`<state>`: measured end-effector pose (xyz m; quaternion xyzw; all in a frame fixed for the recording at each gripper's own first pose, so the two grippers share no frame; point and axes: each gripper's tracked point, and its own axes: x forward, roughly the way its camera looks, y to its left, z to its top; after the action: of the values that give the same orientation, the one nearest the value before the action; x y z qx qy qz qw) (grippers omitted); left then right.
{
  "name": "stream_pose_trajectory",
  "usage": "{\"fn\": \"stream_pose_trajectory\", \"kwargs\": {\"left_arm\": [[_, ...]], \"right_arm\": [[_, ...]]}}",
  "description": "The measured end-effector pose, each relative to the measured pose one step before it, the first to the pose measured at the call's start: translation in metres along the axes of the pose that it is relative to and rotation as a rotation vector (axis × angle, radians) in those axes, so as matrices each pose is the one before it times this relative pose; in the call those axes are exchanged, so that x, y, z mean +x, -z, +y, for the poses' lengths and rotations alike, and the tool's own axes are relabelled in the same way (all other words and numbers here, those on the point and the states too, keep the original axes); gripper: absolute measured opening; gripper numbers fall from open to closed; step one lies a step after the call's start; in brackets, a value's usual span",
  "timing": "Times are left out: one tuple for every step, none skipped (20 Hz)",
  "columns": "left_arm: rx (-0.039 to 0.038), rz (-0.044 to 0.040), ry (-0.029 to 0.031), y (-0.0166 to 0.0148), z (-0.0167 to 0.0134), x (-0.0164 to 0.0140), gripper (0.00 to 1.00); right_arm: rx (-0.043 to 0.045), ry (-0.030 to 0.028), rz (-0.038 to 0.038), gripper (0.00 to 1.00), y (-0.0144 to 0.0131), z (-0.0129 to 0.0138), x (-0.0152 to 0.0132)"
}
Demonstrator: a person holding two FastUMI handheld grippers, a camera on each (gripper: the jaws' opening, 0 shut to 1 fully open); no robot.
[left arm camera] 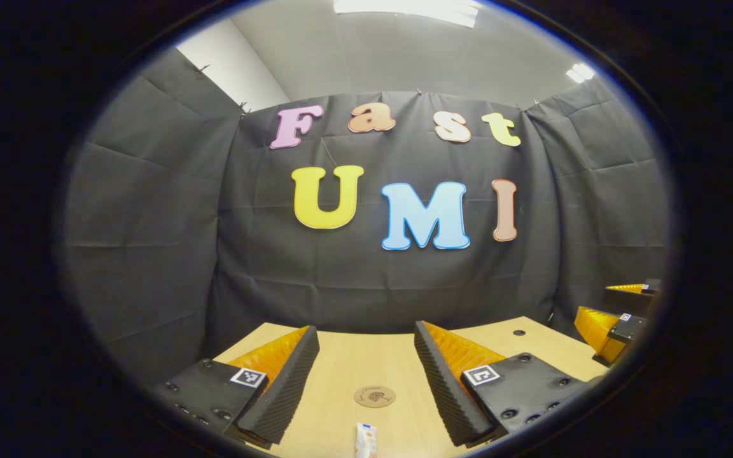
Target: Put the toothbrush and toothpaste on the desktop into the cup, then pick up the cup and place it on the coaster on the desktop.
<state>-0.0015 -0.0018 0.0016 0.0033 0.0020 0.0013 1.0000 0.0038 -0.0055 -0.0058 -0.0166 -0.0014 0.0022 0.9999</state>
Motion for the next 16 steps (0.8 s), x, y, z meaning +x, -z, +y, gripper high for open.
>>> {"fn": "stream_pose_trajectory", "kwargs": {"left_arm": [[0.00511,0.00007,0.00758,0.00024,-0.00264,0.00026,0.96],[0.00524,0.00122,0.00371,0.00128,-0.0013,0.00079,0.96],[0.00048,0.00449,0.00406,0.00226,-0.00019,-0.00028,0.96],[-0.00479,0.00911,0.00681,0.00324,-0.00191,0.00101,0.96],[-0.00553,0.01674,0.00471,0.00568,-0.00159,0.00042,0.96],[-0.00468,0.01949,0.00046,0.00693,0.00057,0.00056,0.96],[-0.00252,0.023,0.00525,0.00778,0.00066,0.00093,0.96],[0.00291,0.02205,-0.0033,0.0086,0.00159,0.001,0.94],[0.00593,0.0224,0.00109,0.00677,0.00215,0.00072,0.96],[0.00808,0.02711,0.00275,0.00936,0.00126,0.00271,0.96],[0.00358,0.02363,-0.00513,0.00732,0.00448,0.00179,0.99],[-0.00466,0.02351,0.00415,0.00678,0.00271,0.00243,0.96],[-0.01035,0.02791,0.00094,0.0064,0.00072,0.00294,0.94],[-0.01441,0.03024,0.00257,0.00799,0.0011,0.00305,0.99],[-0.01693,0.03112,0.00033,0.00804,0.00178,0.00219,0.96],[-0.01419,0.03679,0.00052,0.00781,0.00059,0.00288,0.96]], "right_arm": [[-0.00464,0.0028,-0.00384,0.83,-0.00024,-0.00109,0.00102],[-0.00585,0.00322,-0.00294,0.83,0.00096,-0.00091,0.00024],[-0.0063,0.00641,0.00387,0.83,0.00166,-0.00158,0.00049],[-0.00384,-0.00132,0.00978,0.81,0.00527,0.00061,0.00044],[-0.00318,-0.00913,0.01862,0.83,0.00502,0.00189,-0.00014],[-0.00654,-0.01212,0.0278,0.83,0.009,0.00372,0.00002],[-0.00855,-0.01141,0.02772,0.83,0.00757,0.00242,-0.00005],[-0.00604,-0.01355,0.02586,0.83,0.00755,0.00288,-0.00003],[-0.00111,-0.0174,0.03296,0.83,0.00757,0.00464,0.00023],[0.00466,-0.0185,0.03763,0.83,0.0117,0.00618,0.00091],[0.00995,-0.01935,0.03491,0.83,0.00698,0.00615,0.00016],[0.01335,-0.01724,0.03458,0.83,0.00801,0.0058,0.00128],[0.01383,-0.01248,0.02901,0.83,0.00556,0.00484,0.0016],[0.01659,-0.00992,0.02779,0.83,0.00618,0.0029,0.00211],[0.01841,-0.00932,0.02517,0.83,0.00484,0.00379,0.00279],[0.01938,-0.00711,0.02769,0.83,0.0062,0.00326,0.00272]]}}
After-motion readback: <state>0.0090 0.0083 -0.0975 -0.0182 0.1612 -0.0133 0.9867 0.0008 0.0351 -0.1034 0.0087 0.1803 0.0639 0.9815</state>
